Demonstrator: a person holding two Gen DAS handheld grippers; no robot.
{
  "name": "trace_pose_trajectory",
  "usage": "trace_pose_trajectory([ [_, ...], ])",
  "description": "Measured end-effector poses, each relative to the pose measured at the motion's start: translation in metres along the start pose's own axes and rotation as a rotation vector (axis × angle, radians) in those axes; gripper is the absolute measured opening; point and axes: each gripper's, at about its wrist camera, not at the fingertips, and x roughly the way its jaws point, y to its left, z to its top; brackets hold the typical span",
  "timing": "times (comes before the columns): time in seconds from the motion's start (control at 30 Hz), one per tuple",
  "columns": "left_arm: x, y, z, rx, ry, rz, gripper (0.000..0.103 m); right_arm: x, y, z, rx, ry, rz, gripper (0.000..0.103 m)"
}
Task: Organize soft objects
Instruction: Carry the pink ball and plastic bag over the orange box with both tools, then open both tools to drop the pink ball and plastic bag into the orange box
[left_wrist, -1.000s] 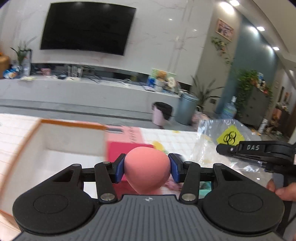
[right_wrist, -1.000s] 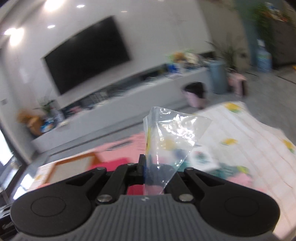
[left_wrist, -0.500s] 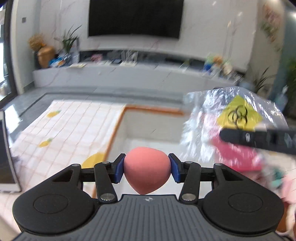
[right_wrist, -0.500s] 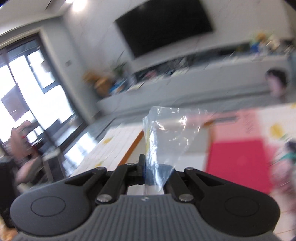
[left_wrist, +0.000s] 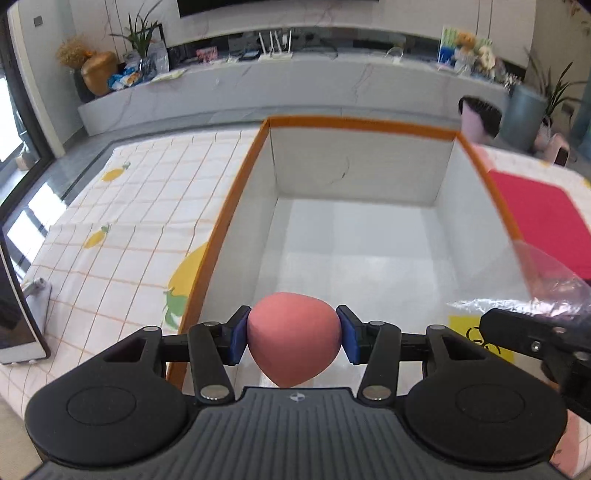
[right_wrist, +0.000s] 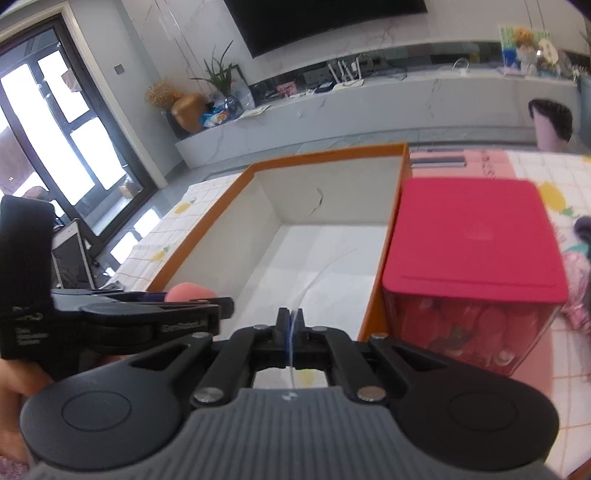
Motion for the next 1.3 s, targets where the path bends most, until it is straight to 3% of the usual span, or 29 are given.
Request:
trace_pose_trajectory([
  [0.2, 0.006, -0.011, -0.001, 0.045, 0.033, 0.082, 0.065, 0.003, -0.008, -0.004, 0.029, 0.025, 0.043, 0.0],
  [0.3, 0.004, -0.012, 0.0, 0.051, 0.021, 0.087, 0.085, -0.002, -0.004, -0.005, 0.019, 0.016, 0.042, 0.0],
  [0.37, 0.002, -0.012, 0.001, 0.053, 0.015, 0.108, 0.087, -0.003, -0.004, -0.006, 0.021, 0.015, 0.04, 0.0],
  [0.6, -0.021, 0.006, 0.008, -0.034, -0.056, 0.048, 0.088, 0.003, -0.005, -0.008, 0.029, 0.024, 0.052, 0.0],
  [0.77, -0.031, 0.037, 0.012, -0.19, -0.05, -0.094, 0.088, 0.002, -0.005, -0.006, 0.065, 0.013, 0.109, 0.0],
  [0.93, -0.04, 0.055, 0.011, -0.247, -0.076, -0.164, 0.088, 0.003, -0.001, -0.001, 0.179, -0.007, 0.201, 0.0],
  [1.07, -0.043, 0.071, 0.013, -0.311, -0.097, -0.15, 0.088, 0.002, 0.008, 0.0, 0.218, -0.068, 0.333, 0.0],
  [1.1, -0.043, 0.073, 0.013, -0.317, -0.098, -0.137, 0.088, 0.001, 0.012, -0.001, 0.208, -0.077, 0.32, 0.0],
  [1.2, -0.04, 0.074, 0.013, -0.306, -0.088, -0.108, 0.088, 0.006, 0.025, -0.009, 0.121, -0.115, 0.15, 0.0],
  [1.3, -0.039, 0.068, 0.013, -0.279, -0.086, -0.105, 0.088, 0.024, 0.017, -0.018, 0.166, -0.058, 0.148, 0.0],
])
